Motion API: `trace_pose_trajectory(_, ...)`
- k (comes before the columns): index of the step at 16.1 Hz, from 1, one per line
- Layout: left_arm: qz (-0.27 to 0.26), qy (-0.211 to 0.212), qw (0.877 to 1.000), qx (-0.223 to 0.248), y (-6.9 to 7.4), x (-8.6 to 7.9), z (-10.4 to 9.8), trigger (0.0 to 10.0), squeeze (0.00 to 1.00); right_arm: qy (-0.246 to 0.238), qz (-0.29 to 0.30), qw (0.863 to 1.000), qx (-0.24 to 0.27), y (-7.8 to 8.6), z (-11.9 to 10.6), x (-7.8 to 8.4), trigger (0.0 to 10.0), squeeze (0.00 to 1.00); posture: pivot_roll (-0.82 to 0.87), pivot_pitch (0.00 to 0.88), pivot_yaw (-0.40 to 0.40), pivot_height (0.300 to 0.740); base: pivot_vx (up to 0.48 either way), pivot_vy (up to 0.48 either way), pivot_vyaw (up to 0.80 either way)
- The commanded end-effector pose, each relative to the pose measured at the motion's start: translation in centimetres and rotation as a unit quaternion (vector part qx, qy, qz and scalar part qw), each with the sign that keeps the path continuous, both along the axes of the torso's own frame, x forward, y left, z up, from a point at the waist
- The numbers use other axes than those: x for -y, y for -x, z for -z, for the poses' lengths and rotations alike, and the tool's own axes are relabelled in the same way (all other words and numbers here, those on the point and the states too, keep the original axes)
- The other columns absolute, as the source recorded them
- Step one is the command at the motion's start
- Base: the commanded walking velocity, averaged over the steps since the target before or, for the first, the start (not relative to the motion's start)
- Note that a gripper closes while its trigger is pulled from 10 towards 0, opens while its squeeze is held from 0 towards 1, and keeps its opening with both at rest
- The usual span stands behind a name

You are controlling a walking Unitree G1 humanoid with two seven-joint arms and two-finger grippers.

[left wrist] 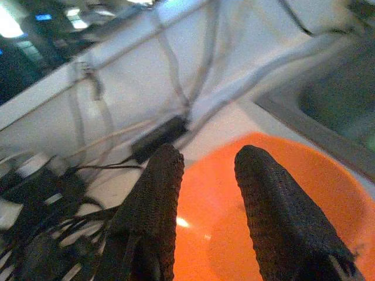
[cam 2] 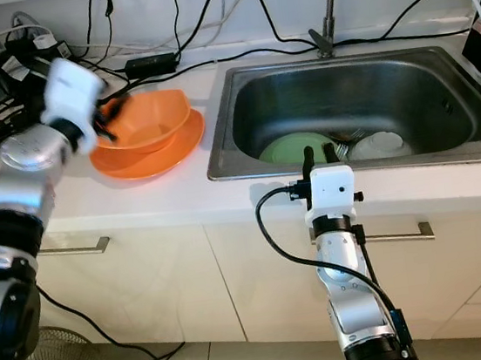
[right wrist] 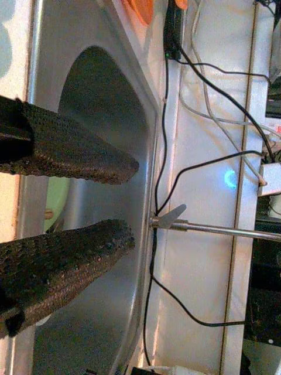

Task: Kitchen organization

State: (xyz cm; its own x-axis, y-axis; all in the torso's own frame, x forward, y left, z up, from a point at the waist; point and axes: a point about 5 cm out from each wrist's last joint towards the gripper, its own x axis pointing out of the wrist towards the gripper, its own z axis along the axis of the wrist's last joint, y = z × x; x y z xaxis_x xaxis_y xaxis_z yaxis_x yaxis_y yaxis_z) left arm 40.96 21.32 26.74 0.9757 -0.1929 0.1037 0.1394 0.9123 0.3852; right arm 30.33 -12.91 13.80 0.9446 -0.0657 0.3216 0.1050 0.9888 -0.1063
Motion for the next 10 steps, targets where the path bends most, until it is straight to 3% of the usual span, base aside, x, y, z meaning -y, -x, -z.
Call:
trace_pose_trajectory(1, -0.057, 0.055, 0.997, -0.010, -0.1, -1.3, 0.5, 10.0, 0.00, -0.001, -0.008, 1.000, 0.002, -0.2, -0.2, -0.5, 10.0, 0.00, 0.07, 0.018, 0.093, 0.740, 0.000, 0.000, 0.00)
trace_pose_trajectory(5, -0.126, 0.150, 0.980, -0.030, 0.0, -1.9, 2.5, 10.0, 0.00, -0.001, -0.010, 1.000, 0.004, -0.2, -0.3, -0.3, 10.0, 0.00, 0.06, 0.020, 0.090, 0.740, 0.000, 0.000, 0.00)
trace_pose_trajectory(7, -0.160, 0.245, 0.955, -0.053, 0.0, -1.4, 3.8, 10.0, 0.00, 0.001, -0.011, 1.000, 0.005, -0.3, -0.3, -0.3, 10.0, 0.00, 0.06, 0.021, 0.089, 0.740, 0.000, 0.000, 0.00)
trace_pose_trajectory(10, -0.176, 0.277, 0.941, -0.081, 0.2, -0.9, 5.3, 10.0, 0.00, 0.001, -0.015, 1.000, 0.006, -0.3, -0.4, -0.4, 10.0, 0.00, 0.05, 0.019, 0.095, 0.740, 0.000, 0.000, 0.00)
